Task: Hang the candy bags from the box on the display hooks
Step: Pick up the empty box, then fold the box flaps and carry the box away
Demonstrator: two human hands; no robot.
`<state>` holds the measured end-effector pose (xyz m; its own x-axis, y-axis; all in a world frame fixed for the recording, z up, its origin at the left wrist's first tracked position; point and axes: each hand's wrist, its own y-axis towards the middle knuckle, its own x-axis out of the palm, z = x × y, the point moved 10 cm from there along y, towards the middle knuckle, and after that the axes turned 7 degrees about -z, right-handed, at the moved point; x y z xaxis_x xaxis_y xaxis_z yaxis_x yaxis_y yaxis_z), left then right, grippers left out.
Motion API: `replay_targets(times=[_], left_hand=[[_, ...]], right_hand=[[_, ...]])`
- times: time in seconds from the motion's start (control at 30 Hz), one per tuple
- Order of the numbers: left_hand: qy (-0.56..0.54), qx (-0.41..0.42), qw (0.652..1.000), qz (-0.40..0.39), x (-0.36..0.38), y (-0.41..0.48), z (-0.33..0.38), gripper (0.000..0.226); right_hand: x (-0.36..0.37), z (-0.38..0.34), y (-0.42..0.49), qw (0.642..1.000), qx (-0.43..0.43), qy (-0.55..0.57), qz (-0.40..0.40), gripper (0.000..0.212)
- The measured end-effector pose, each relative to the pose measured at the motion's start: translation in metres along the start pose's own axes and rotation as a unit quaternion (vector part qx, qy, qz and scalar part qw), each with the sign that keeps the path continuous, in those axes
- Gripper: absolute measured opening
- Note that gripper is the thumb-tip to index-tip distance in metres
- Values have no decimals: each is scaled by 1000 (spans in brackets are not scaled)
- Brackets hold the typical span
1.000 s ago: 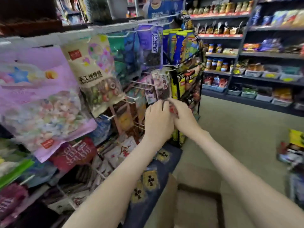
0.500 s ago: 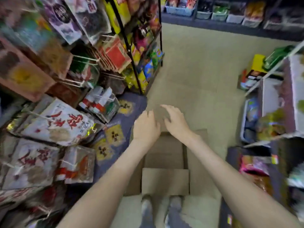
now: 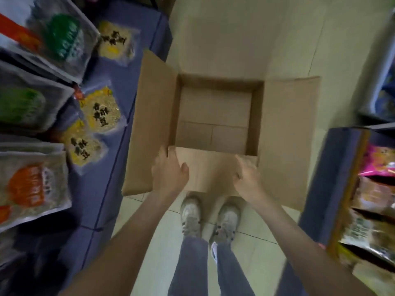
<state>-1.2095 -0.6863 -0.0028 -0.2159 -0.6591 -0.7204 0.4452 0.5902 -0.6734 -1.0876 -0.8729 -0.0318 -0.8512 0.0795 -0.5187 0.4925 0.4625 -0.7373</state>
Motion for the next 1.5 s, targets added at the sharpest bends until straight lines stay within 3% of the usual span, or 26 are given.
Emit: replay_targets(times=[0.23, 0.33, 0.43, 0.5, 0.6, 0.67, 0.8, 1.03, 1.23, 1.5], left_hand=[[58, -98, 986, 123, 32, 58, -74, 89], [32, -154, 971, 180, 23, 69, -105, 91], [-61, -186, 972, 128, 27, 81, -132, 85], [-117, -167, 972, 118, 28, 83, -137, 60], [-86, -78, 982, 148, 26, 68, -107, 21], [-64, -16, 991, 119, 46, 59, -76, 21], [-50, 51, 997, 34, 101, 56, -32, 50], [5, 86, 996, 0, 112, 61, 17, 84], [19, 132, 990, -50, 36, 63, 87, 63], [63, 189, 980, -24, -56, 80, 185, 57]], right_hand=[[76, 31, 70, 997, 61, -20, -44, 60], [103, 22, 88, 995, 67, -32, -63, 62], [132, 8, 102, 993, 46, -52, -100, 63], [150, 7, 110, 989, 43, -64, -126, 64], [172, 19, 120, 981, 58, -83, -163, 63], [180, 29, 125, 978, 62, -95, -175, 61], [183, 37, 135, 979, 48, -92, -176, 60], [115, 22, 124, 995, 32, 44, -83, 54], [11, -46, 100, 996, 8, 88, -17, 57], [-128, -75, 116, 991, 0, 101, 84, 65]])
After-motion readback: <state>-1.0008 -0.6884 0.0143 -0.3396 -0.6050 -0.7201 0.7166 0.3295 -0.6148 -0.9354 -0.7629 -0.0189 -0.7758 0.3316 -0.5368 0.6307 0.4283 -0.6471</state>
